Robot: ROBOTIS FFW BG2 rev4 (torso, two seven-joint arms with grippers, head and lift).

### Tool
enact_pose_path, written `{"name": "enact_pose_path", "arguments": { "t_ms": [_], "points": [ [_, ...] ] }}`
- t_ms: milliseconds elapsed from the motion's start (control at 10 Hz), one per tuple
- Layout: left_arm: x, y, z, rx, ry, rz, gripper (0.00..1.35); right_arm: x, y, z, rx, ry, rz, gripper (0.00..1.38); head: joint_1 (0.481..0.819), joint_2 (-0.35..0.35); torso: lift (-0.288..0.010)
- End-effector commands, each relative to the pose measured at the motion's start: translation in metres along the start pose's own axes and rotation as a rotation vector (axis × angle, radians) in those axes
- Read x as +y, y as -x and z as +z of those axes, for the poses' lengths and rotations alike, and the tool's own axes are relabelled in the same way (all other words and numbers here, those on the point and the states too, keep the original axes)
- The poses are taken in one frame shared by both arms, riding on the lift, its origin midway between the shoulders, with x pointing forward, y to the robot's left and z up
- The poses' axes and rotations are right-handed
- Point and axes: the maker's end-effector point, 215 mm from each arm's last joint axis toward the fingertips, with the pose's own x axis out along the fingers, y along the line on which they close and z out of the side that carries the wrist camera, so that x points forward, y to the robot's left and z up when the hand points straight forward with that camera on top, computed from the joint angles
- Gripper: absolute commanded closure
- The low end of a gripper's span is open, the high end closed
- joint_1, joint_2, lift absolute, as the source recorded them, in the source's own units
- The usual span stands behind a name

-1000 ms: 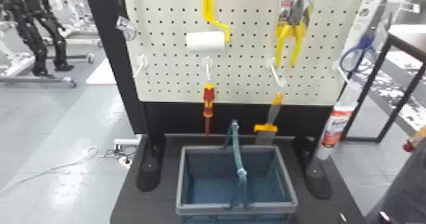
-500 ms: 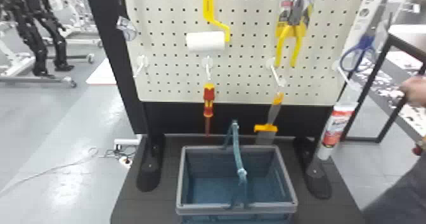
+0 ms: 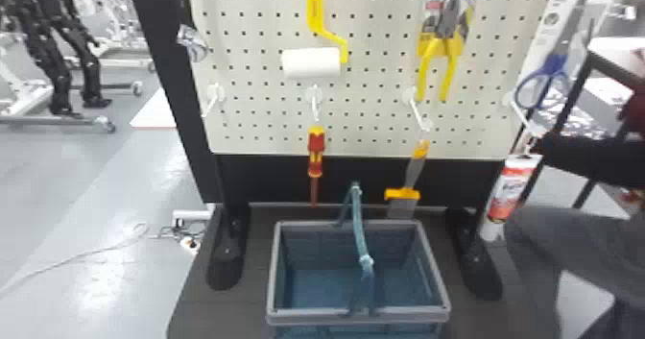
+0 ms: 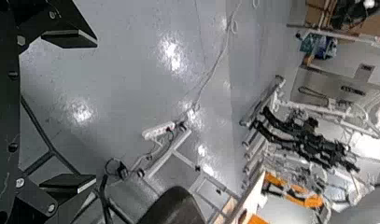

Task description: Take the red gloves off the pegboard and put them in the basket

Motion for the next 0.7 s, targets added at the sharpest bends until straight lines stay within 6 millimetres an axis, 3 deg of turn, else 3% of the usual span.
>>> {"name": "enact_pose_path", "arguments": {
  "t_ms": [0, 300, 400, 600],
  "points": [
    [0.036, 0.011, -0.011, -0.015, -0.019, 0.092, 0.26, -0.003, -0.007, -0.034, 0.105, 0.03, 0.012, 0.3, 0.549, 0.0, -0.1],
    [0.081, 0.023, -0.047, 0.092, -0.139, 0.174, 0.26, 0.009, -0.02, -0.085, 0.308, -0.003, 0.041, 0.3, 0.549, 0.0, -0.1],
    [0.095, 0.022, -0.059, 0.128, -0.174, 0.185, 0.26, 0.024, -0.025, -0.105, 0.387, -0.028, 0.079, 0.29, 0.549, 0.0, -0.1],
    [0.095, 0.0, -0.083, 0.201, -0.196, 0.079, 0.26, 0.073, -0.029, -0.135, 0.493, -0.165, 0.181, 0.23, 0.549, 0.0, -0.1]
  ]
}}
